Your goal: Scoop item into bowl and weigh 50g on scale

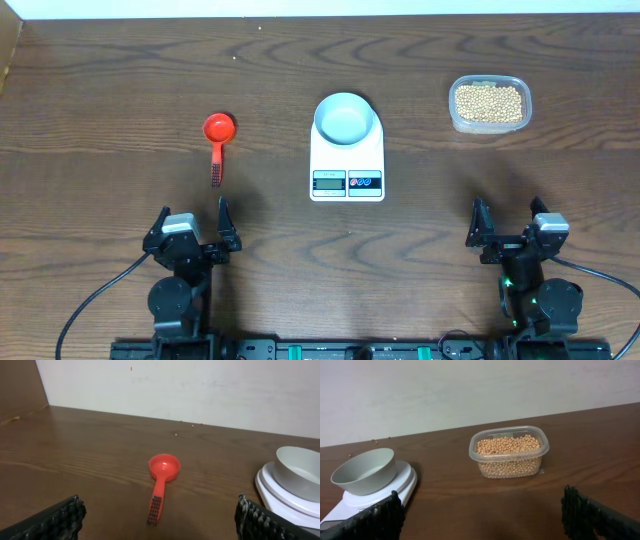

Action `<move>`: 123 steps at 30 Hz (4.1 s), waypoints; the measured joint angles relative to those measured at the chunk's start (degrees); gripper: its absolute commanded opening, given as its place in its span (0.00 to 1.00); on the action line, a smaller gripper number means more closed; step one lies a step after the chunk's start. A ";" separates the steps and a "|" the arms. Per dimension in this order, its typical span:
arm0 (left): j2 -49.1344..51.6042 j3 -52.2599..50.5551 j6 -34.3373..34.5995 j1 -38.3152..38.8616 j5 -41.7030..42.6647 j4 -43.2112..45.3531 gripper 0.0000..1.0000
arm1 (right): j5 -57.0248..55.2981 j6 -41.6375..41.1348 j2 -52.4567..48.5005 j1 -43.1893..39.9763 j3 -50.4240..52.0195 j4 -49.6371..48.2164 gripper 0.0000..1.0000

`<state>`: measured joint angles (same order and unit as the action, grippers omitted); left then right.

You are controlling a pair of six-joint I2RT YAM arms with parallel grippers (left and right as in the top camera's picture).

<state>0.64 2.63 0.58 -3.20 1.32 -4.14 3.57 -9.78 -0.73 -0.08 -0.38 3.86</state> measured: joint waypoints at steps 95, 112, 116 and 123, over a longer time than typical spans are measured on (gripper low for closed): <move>122.81 93.83 -5.35 -7.45 12.02 -38.86 0.24 | -0.39 0.00 -0.13 0.00 0.00 0.02 0.99; 123.49 90.97 -5.33 -6.32 12.04 -34.80 0.24 | -0.39 0.00 -0.13 0.00 0.00 0.02 0.99; 123.56 90.79 -5.35 -6.23 12.02 -34.77 0.24 | -0.39 0.00 -0.13 0.00 0.00 0.02 0.99; 123.56 90.79 -5.33 -6.23 12.04 -34.77 0.31 | -0.39 0.00 -0.13 0.00 0.00 0.02 0.99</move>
<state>124.20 93.43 -4.75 -9.43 13.37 -38.92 3.18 -9.78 -0.86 -0.08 -0.38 3.88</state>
